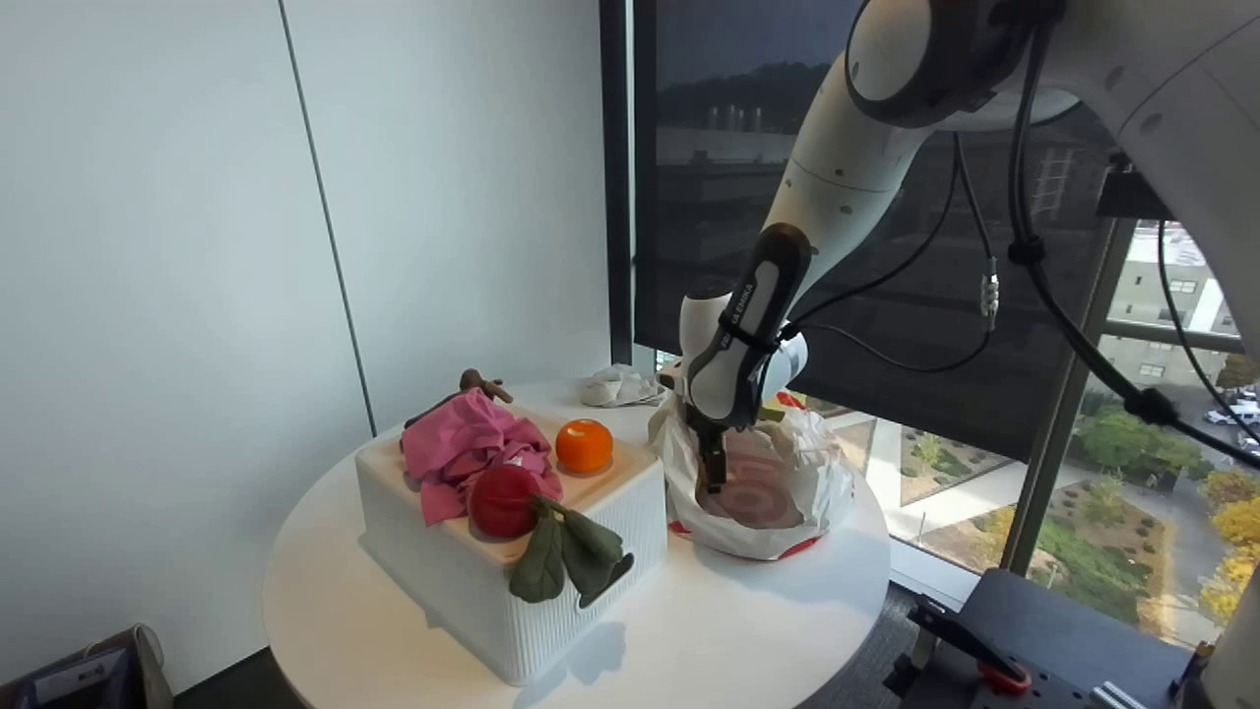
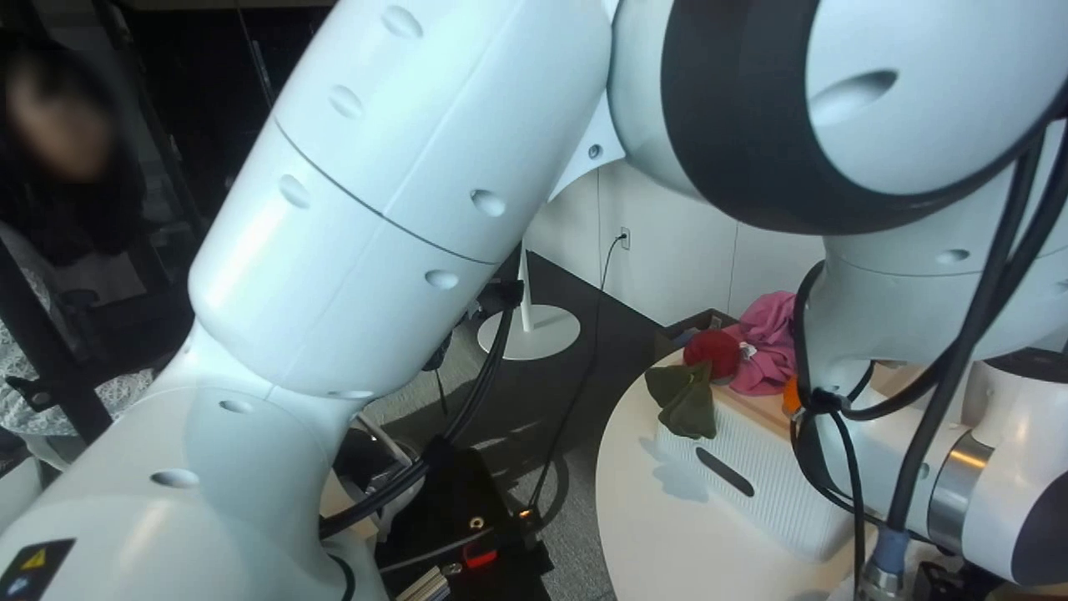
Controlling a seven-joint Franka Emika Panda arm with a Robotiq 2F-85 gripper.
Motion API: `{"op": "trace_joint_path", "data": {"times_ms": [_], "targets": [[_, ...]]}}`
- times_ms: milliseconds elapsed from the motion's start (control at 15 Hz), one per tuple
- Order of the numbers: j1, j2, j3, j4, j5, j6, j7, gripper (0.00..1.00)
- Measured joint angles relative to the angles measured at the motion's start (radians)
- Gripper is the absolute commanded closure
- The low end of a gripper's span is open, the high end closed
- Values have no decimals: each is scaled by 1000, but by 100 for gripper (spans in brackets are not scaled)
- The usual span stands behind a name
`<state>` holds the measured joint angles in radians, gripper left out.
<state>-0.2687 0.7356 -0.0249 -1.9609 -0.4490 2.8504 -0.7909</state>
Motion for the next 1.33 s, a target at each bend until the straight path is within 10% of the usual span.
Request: {"op": "trace_joint_path", "data": {"times_ms": [133, 200, 667, 1333], "targets": [[0, 13, 2, 18, 8, -5, -18, 0], [0, 19, 3, 25, 9, -7, -25, 25], [0, 53, 3, 70, 9, -20, -55, 73], [231, -67, -211, 87, -86, -385, 193, 77]]}}
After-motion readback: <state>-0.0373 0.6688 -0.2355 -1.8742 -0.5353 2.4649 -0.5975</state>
